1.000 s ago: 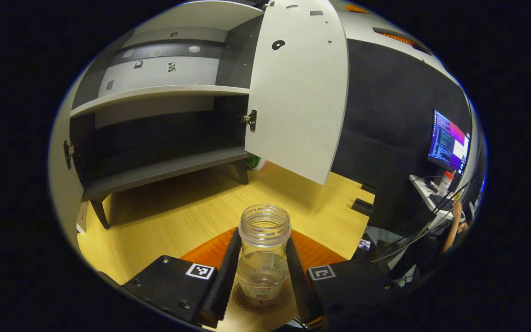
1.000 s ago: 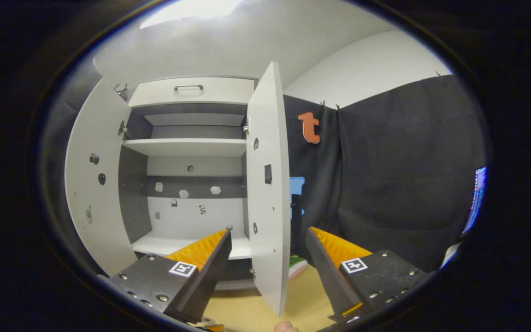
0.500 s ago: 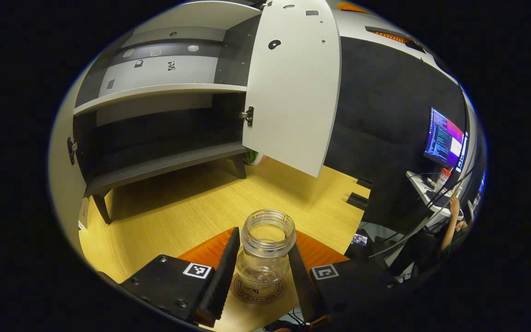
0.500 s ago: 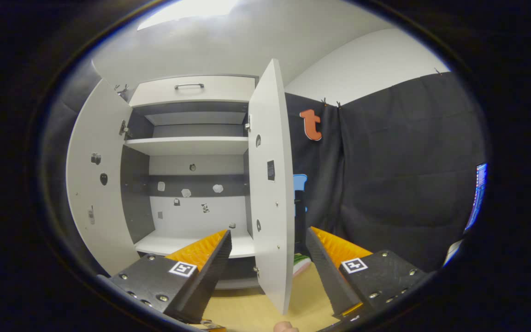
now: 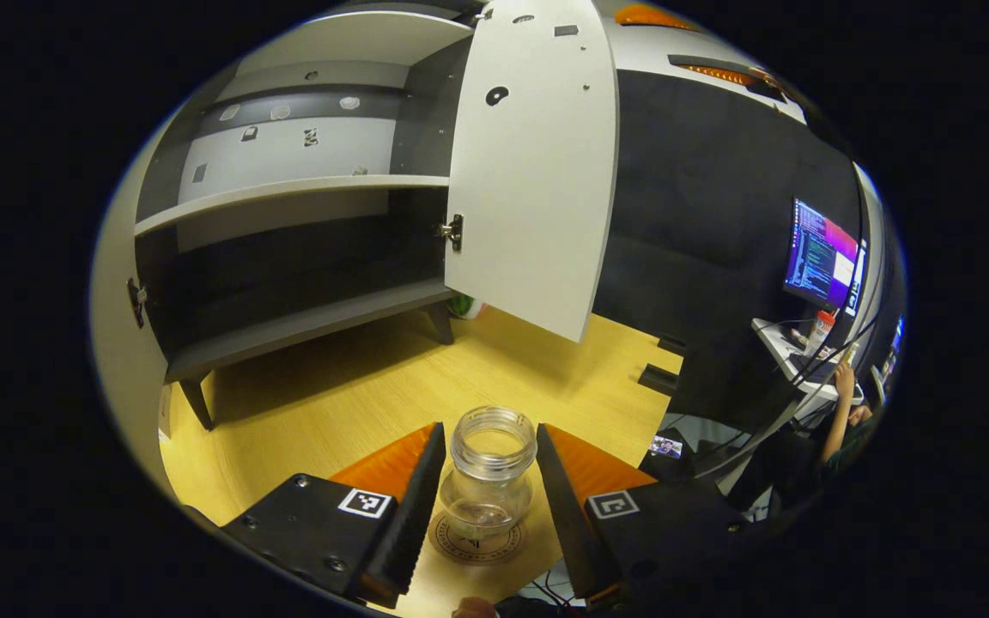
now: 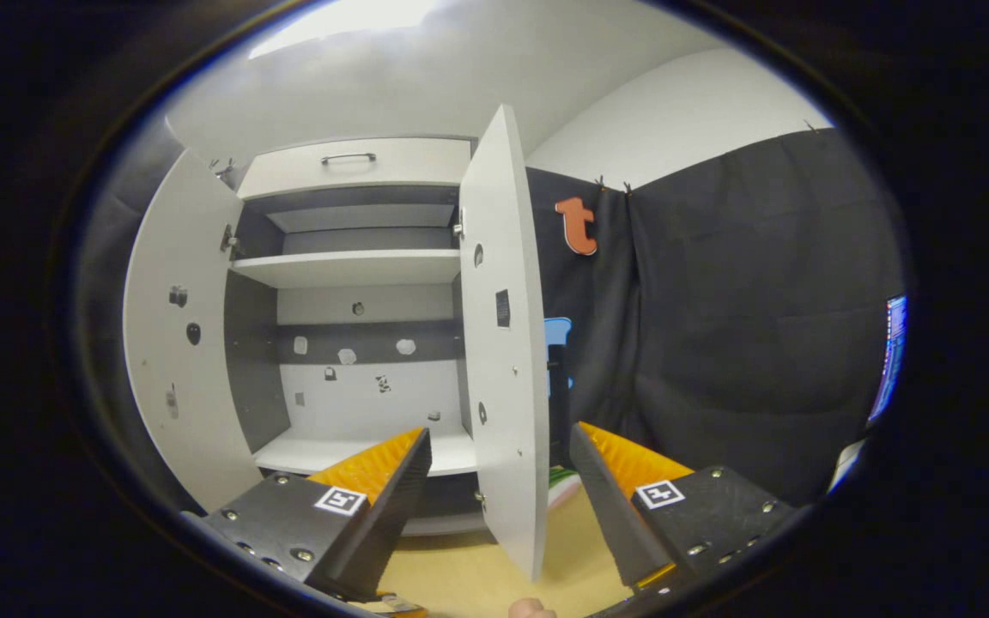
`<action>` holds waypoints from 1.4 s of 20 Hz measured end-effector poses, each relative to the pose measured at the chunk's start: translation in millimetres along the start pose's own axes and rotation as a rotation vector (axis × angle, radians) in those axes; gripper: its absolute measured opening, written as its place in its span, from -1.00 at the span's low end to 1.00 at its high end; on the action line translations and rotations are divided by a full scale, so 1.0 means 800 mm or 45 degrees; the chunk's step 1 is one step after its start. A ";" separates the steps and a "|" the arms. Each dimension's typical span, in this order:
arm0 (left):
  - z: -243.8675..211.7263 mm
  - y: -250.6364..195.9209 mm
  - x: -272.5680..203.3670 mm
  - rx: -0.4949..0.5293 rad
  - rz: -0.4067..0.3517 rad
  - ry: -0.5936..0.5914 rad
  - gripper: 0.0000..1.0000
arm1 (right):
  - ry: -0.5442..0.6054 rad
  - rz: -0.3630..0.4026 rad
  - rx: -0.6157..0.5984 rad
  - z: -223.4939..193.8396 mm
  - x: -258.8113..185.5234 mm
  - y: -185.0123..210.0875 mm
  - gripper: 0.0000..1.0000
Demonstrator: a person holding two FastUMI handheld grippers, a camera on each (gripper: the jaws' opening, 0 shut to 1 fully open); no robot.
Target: Grasp the bottle in the cabinet with the left hand and place it on the coaster, then close the right door with the right hand and the left door with the left hand.
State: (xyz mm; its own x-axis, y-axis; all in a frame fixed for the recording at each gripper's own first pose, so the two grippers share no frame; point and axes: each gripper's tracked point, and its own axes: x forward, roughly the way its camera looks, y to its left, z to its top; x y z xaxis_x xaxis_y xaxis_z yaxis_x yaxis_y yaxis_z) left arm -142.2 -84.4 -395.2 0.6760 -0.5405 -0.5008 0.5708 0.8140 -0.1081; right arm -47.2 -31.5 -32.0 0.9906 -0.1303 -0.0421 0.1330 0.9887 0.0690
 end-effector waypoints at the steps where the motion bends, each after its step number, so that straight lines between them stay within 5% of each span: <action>1: 0.006 -0.002 -0.004 0.007 0.000 -0.009 0.46 | 0.001 0.001 -0.001 -0.001 0.000 0.000 0.97; 11: 0.139 -0.002 -0.071 0.047 0.062 -0.252 0.39 | 0.013 -0.007 0.025 -0.006 -0.003 -0.006 0.97; 19: 0.276 0.033 -0.118 0.073 0.231 -0.480 0.86 | -0.007 -0.029 0.047 -0.004 -0.010 -0.012 0.97; 28: 0.369 0.042 -0.133 0.036 0.320 -0.602 0.87 | -0.088 -0.129 0.047 0.022 -0.002 -0.061 0.97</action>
State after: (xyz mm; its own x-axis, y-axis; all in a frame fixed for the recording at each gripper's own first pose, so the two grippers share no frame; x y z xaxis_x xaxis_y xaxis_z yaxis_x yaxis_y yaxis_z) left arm -57.6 -62.3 -92.3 0.9260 -0.3717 -0.0661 0.3720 0.9282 -0.0081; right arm -54.8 -81.2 -17.7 0.9716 -0.2358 0.0177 0.2327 0.9669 0.1043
